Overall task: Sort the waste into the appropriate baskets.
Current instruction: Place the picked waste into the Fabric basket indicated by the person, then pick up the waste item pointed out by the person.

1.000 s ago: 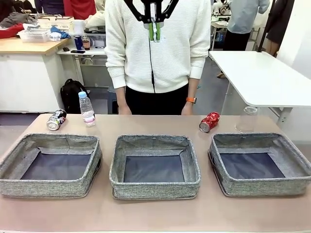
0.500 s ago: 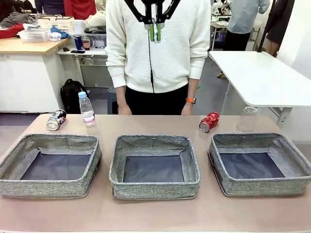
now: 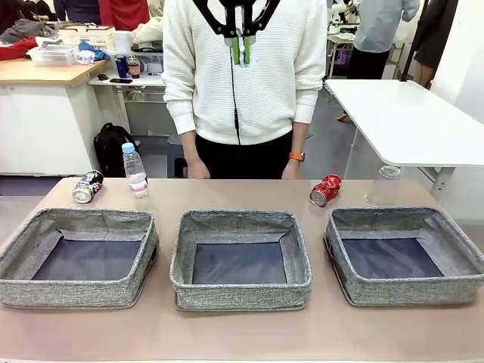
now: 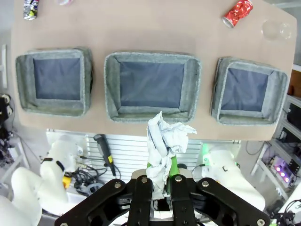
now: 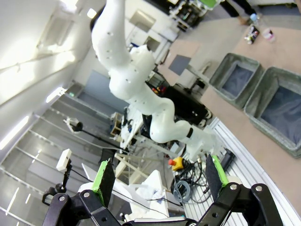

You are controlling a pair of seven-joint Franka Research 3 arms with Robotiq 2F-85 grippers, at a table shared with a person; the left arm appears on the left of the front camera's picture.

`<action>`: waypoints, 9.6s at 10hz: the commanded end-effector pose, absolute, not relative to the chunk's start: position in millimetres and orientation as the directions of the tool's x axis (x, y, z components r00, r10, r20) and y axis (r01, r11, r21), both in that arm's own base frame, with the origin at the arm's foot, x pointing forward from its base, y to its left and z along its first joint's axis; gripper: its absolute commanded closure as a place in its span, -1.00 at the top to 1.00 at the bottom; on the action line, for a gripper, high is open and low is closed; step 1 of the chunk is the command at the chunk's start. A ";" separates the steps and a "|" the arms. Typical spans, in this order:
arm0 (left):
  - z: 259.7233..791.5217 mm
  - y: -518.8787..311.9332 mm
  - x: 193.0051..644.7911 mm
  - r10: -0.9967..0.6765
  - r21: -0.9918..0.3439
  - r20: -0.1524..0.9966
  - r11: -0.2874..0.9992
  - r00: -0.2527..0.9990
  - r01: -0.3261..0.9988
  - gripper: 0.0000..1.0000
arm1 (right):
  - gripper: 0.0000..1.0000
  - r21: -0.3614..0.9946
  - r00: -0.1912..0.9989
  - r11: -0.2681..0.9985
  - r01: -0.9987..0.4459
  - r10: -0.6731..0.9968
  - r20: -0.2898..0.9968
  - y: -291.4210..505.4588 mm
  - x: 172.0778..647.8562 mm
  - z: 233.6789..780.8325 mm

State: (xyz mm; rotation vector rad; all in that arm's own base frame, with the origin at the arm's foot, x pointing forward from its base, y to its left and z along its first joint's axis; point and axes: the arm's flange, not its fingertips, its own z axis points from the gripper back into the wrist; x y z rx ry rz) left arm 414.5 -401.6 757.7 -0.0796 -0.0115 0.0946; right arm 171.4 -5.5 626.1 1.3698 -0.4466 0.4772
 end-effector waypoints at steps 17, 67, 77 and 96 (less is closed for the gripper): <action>758.5 -400.1 410.4 0.095 -0.070 0.009 0.993 0.995 -0.094 -0.80 | 1.00 0.800 0.808 0.114 -0.589 0.061 0.586 -3.8 173.1 629.9; 590.3 -70.6 347.2 -0.081 -0.989 0.137 0.048 0.987 0.141 1.00 | 1.00 0.800 0.808 0.114 -0.589 0.061 0.586 -3.8 173.1 629.9; 590.3 -70.6 347.2 -0.081 -0.989 0.137 0.048 0.987 0.141 1.00 | 1.00 0.800 0.808 0.114 -0.589 0.061 0.586 -3.8 173.1 629.9; 590.3 -70.6 347.2 -0.081 -0.989 0.137 0.048 0.987 0.141 1.00 | 1.00 -0.099 -0.019 0.370 -0.924 0.214 0.977 -86.2 310.5 571.2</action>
